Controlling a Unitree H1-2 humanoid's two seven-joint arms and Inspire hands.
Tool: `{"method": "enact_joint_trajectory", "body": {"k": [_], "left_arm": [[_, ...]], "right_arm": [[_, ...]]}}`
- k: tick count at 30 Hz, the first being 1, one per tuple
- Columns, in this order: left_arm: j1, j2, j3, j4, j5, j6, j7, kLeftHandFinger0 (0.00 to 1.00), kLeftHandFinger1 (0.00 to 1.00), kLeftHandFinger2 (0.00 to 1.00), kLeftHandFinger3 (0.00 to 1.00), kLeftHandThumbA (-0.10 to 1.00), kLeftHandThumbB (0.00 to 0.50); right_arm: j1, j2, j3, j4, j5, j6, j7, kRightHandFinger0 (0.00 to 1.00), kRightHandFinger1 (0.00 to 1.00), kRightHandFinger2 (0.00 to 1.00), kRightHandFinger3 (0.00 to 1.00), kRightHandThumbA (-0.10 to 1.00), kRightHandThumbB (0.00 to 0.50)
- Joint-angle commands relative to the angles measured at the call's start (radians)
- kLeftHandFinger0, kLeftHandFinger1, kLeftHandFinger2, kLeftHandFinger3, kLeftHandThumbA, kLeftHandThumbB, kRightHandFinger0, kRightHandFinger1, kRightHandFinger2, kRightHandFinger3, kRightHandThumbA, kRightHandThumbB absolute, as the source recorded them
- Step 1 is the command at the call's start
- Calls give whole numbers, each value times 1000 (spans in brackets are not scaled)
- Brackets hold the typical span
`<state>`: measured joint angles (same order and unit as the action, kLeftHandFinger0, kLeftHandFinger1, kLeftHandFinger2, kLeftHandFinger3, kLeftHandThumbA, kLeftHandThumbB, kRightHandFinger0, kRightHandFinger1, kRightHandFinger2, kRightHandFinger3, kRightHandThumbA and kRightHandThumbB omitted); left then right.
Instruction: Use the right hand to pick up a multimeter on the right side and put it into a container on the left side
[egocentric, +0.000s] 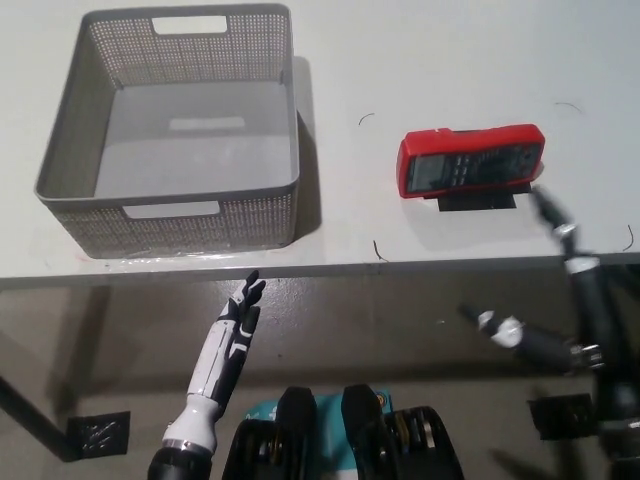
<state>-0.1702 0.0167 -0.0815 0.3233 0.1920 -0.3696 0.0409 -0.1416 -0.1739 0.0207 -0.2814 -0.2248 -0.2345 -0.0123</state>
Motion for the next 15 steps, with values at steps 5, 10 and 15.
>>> {"method": "enact_joint_trajectory", "body": {"k": [5, 10, 15], "left_arm": [[-8, 8, -9, -13, 20, -67, 12, 1000, 1000, 1000, 1000, 1000, 240], [-13, 7, -9, -8, 12, -71, 6, 1000, 1000, 1000, 1000, 1000, 241], [-11, 10, -12, -5, 2, -78, -5, 1000, 1000, 1000, 1000, 1000, 230]], "right_arm": [[-309, -286, -79, -264, -120, 388, 225, 1000, 1000, 1000, 1000, 1000, 330], [-608, -445, 18, -128, -183, 551, 401, 1000, 1000, 1000, 1000, 1000, 379], [-873, -500, 185, 123, -230, 638, 590, 1000, 1000, 1000, 1000, 1000, 418]]}}
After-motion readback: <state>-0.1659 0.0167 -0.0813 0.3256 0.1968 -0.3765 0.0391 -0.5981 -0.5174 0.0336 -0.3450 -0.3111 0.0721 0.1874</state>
